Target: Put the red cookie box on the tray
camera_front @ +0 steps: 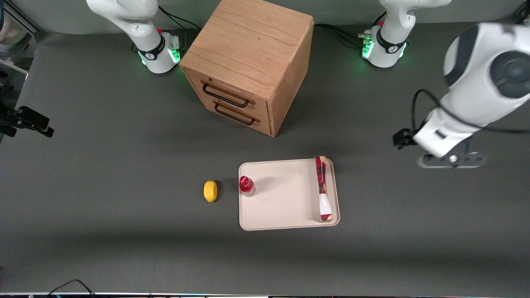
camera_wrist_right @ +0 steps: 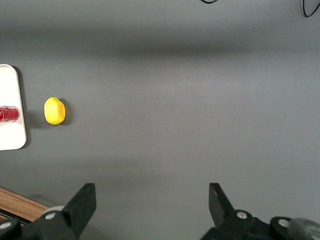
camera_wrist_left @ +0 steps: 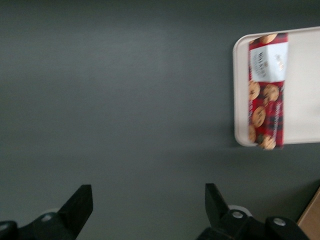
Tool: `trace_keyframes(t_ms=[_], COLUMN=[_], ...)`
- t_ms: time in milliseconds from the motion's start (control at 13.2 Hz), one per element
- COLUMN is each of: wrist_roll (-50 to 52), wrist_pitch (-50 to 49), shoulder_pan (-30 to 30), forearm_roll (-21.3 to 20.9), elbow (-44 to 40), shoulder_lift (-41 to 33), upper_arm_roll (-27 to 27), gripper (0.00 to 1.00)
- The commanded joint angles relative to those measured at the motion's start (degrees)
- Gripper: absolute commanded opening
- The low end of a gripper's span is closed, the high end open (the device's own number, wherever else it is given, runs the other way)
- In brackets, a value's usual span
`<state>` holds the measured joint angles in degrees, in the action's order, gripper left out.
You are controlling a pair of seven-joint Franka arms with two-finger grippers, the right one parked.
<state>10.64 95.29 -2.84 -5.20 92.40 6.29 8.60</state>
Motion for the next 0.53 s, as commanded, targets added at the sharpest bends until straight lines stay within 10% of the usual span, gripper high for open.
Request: trace_keyframes(t_ms=[0,454], wrist_roll=[-7.1,-9.2], wrist_pitch=[0.4,3.2], shoulder_pan=[-0.6,-0.6], forearm_roll=[4.0,2.5], elbow=[7.9,9.6], shoulder_lift=[-7.9,-9.3], upper_arm_roll=[-6.7,-8.3], gripper=[1.00,1.00])
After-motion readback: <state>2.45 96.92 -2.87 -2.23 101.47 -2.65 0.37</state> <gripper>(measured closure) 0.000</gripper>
